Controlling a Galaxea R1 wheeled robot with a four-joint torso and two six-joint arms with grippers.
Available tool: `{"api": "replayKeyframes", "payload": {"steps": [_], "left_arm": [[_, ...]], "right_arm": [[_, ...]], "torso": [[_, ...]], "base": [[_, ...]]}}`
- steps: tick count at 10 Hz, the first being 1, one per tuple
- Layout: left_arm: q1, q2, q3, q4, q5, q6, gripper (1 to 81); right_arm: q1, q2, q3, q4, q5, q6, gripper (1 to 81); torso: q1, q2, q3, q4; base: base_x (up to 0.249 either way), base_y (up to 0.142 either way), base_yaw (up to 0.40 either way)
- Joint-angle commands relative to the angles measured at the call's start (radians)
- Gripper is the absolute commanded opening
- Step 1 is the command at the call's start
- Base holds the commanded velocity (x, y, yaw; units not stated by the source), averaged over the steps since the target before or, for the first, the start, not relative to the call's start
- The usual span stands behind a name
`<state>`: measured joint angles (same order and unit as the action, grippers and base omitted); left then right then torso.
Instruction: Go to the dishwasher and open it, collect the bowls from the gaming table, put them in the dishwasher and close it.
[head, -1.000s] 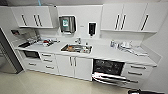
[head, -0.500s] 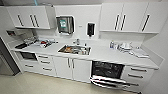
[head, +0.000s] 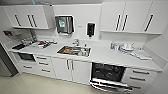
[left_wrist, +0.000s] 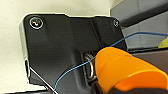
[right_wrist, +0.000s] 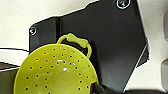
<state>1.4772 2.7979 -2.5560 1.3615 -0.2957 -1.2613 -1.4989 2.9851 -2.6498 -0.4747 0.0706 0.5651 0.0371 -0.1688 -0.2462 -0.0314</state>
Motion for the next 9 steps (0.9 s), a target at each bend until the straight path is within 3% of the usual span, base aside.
{"api": "replayKeyframes", "payload": {"steps": [1, 7, 9], "left_arm": [[-0.036, -0.02, 0.002, 0.007, 0.02, -0.003, 1.0], [-0.033, -0.018, 0.002, 0.007, 0.02, -0.003, 1.0], [-0.03, -0.018, 0.002, 0.007, 0.02, -0.003, 1.0]], "right_arm": [[0.039, -0.004, 0.004, -0.009, -0.043, -0.002, 1.0], [0.038, -0.004, 0.004, -0.009, -0.041, -0.002, 1.0], [0.036, -0.002, 0.004, -0.009, -0.041, -0.001, 1.0]], "torso": [[0.0, 0.0, 0.0, 0.0], [-0.001, 0.0, 0.0, 0.0], [-0.001, 0.0, 0.0, 0.0]], "base": [[0.123, 0.0, 0.0], [0.123, 0.0, 0.0], [0.123, -0.066, 0.0]]}}
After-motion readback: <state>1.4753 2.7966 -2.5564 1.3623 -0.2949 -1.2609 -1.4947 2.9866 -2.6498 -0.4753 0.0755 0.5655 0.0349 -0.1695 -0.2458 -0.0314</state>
